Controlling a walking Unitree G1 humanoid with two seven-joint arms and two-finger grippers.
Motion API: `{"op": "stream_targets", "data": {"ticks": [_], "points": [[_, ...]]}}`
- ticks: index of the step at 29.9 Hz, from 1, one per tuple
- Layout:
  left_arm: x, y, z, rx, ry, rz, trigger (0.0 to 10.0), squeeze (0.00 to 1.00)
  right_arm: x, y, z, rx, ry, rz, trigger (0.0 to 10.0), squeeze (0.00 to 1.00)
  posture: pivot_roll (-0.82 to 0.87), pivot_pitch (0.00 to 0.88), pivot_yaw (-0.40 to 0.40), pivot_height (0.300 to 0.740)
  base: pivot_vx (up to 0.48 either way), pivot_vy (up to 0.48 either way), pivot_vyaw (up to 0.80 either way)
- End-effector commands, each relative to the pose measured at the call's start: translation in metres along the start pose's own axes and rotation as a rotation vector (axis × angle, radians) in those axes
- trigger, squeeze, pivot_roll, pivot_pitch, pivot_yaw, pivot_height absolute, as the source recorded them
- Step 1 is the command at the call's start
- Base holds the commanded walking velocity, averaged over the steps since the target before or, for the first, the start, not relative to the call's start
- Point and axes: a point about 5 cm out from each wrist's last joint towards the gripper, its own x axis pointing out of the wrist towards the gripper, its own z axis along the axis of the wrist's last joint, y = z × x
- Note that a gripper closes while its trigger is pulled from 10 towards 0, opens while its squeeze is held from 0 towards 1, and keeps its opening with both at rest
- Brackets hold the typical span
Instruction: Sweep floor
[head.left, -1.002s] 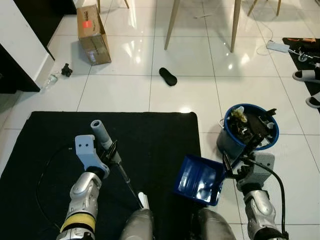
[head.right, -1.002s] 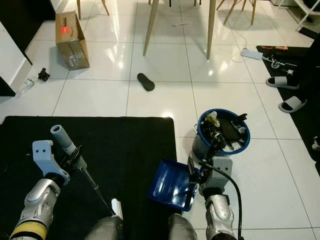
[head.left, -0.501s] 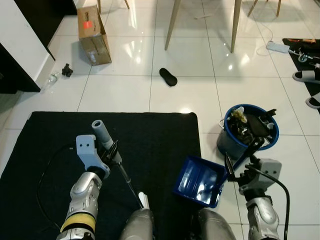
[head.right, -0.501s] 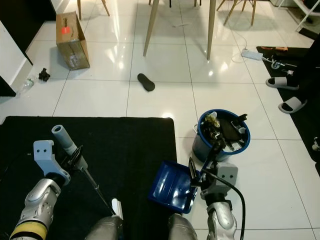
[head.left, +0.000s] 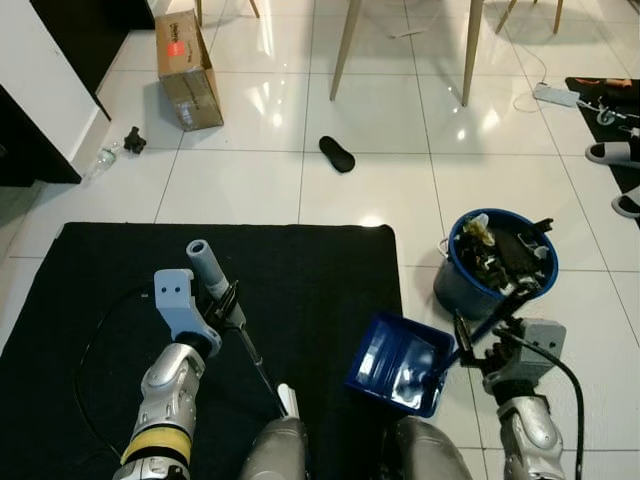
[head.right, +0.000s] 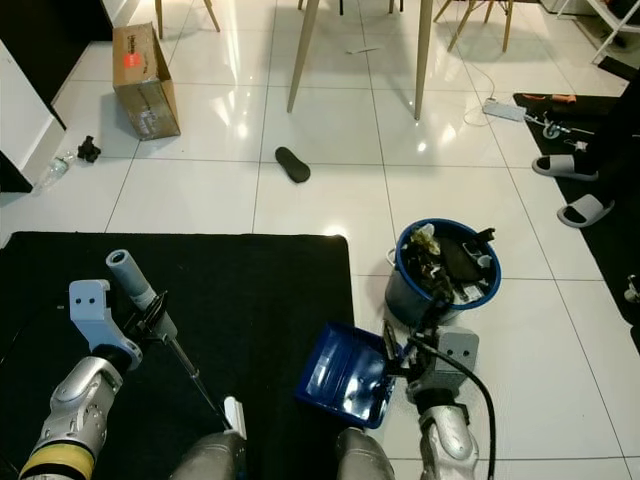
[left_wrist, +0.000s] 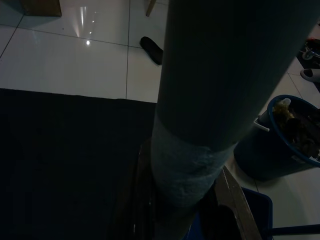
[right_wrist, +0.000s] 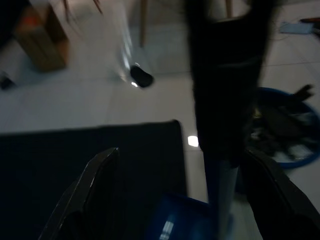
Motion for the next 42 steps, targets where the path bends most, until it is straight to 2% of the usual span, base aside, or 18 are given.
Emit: {"op": "stream_targets", "data": {"ticks": [1, 2, 5, 7, 18, 24, 28, 29, 30, 31, 32, 33, 42], "points": [[-0.004, -0.008, -0.022, -0.093, 0.076, -0.018, 10.0, 0.00, -0.003, 0.002, 0.005, -0.127, -0.058, 0.021, 10.0, 0.00, 0.23, 0.058, -0.039, 0.740, 0.000, 0.000, 0.00], [-0.004, -0.008, -0.022, -0.093, 0.076, -0.018, 10.0, 0.00, -0.003, 0.002, 0.005, -0.127, -0.058, 0.021, 10.0, 0.00, 0.23, 0.058, -0.039, 0.740, 0.000, 0.000, 0.00], [-0.004, -0.008, -0.022, -0.094, 0.075, -0.017, 10.0, 0.00, -0.006, 0.009, 0.015, -0.274, -0.138, 0.112, 10.0, 0.00, 0.23, 0.058, -0.042, 0.740, 0.000, 0.000, 0.00], [-0.004, -0.008, -0.022, -0.094, 0.074, -0.017, 10.0, 0.00, -0.007, 0.011, 0.016, -0.299, -0.154, 0.132, 10.0, 0.00, 0.23, 0.058, -0.042, 0.740, 0.000, 0.000, 0.00], [-0.005, -0.010, -0.024, -0.103, 0.072, -0.019, 10.0, 0.00, -0.012, 0.014, 0.017, -0.359, -0.185, 0.133, 10.0, 0.00, 0.23, 0.057, -0.049, 0.740, 0.000, 0.000, 0.00], [-0.005, -0.012, -0.025, -0.101, 0.075, -0.028, 10.0, 0.00, -0.014, 0.017, 0.011, -0.390, -0.163, 0.161, 10.0, 0.00, 0.23, 0.058, -0.052, 0.740, 0.000, 0.000, 0.00], [-0.005, -0.012, -0.025, -0.100, 0.074, -0.024, 10.0, 0.00, -0.016, 0.019, 0.006, -0.357, -0.129, 0.181, 10.0, 0.00, 0.23, 0.059, -0.054, 0.740, 0.000, 0.000, 0.00], [-0.005, -0.012, -0.025, -0.099, 0.073, -0.023, 10.0, 0.00, -0.016, 0.020, 0.005, -0.342, -0.116, 0.194, 8.2, 0.00, 0.23, 0.056, -0.054, 0.740, 0.000, 0.000, 0.00], [-0.005, -0.012, -0.025, -0.099, 0.073, -0.022, 10.0, 0.00, -0.017, 0.021, 0.004, -0.336, -0.111, 0.204, 5.4, 0.00, 0.23, 0.054, -0.054, 0.740, 0.000, 0.000, 0.00], [-0.005, -0.012, -0.025, -0.099, 0.073, -0.022, 10.0, 0.00, -0.017, 0.021, 0.004, -0.336, -0.111, 0.204, 5.4, 0.00, 0.23, 0.054, -0.054, 0.740, 0.000, 0.000, 0.00], [-0.005, -0.012, -0.025, -0.098, 0.073, -0.022, 10.0, 0.00, -0.017, 0.021, 0.003, -0.333, -0.107, 0.213, 3.3, 0.00, 0.23, 0.054, -0.054, 0.740, 0.000, 0.000, 0.00], [-0.005, -0.012, -0.025, -0.098, 0.074, -0.021, 10.0, 0.00, -0.017, 0.021, 0.003, -0.331, -0.105, 0.218, 0.0, 0.00, 0.23, 0.052, -0.054, 0.740, 0.000, 0.000, 0.00], [-0.003, -0.009, -0.023, -0.091, 0.066, -0.002, 10.0, 0.00, -0.018, 0.020, 0.003, -0.331, -0.107, 0.219, 0.0, 0.00, 0.23, 0.046, -0.056, 0.740, 0.000, 0.000, 0.00]]}}
